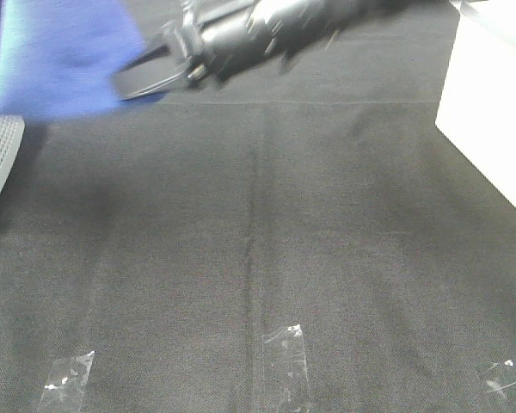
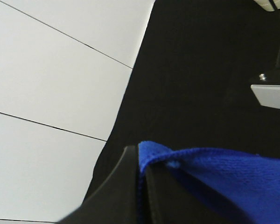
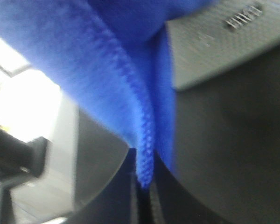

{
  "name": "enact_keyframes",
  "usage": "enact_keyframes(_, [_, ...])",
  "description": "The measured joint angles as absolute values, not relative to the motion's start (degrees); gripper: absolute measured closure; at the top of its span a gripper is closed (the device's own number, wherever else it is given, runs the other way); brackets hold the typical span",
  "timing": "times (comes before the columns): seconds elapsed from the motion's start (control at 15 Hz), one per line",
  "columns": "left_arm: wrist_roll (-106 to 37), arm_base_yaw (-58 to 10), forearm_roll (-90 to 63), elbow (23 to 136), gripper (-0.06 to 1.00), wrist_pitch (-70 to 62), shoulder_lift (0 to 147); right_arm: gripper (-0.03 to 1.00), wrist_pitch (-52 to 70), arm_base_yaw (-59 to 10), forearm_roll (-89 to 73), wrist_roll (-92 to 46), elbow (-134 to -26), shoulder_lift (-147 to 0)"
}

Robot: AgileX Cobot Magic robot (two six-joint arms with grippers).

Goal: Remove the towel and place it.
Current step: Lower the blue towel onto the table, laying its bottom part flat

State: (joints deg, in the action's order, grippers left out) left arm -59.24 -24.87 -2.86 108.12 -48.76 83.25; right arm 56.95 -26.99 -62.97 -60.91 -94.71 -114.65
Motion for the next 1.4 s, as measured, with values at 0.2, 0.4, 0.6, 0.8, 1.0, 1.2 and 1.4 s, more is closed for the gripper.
enact_keyframes(0.2, [-58.38, -24.87, -1.03, 108.12, 0.94, -44.23, 83.42, 0.96, 56.49, -26.99, -45.89, -45.89, -99.87, -111.10])
enact_keyframes(0.4, [-55.35, -24.81, 0.57, 108.12, 0.94, -37.93, 83.48, 0.96, 56.61, -26.99, -26.18, -31.23, -109.38, -108.06])
enact_keyframes(0.6, [-52.83, -24.81, 0.92, 108.12, 0.94, -31.74, 83.48, 0.96, 57.01, -26.99, -11.34, -23.78, -120.15, -107.83])
enact_keyframes(0.8, [-52.48, -24.81, 0.92, 108.12, 0.94, -29.56, 83.48, 0.96, 57.93, -26.99, -2.92, -22.69, -128.51, -107.77])
enact_keyframes(1.0, [-52.37, -24.81, 0.92, 108.12, 0.94, -25.95, 84.63, 0.96, 59.64, -26.99, 1.66, -21.94, -133.33, -107.77])
enact_keyframes(1.2, [-52.31, -24.81, 1.09, 108.12, 0.94, -18.85, 87.89, 0.96, 57.12, -26.99, 5.39, -21.89, -133.96, -107.77])
enact_keyframes(1.4, [-52.31, -24.81, 3.84, 108.12, 0.94, -5.39, 92.70, 0.96, 44.58, -26.99, 10.94, -19.02, -133.96, -107.77])
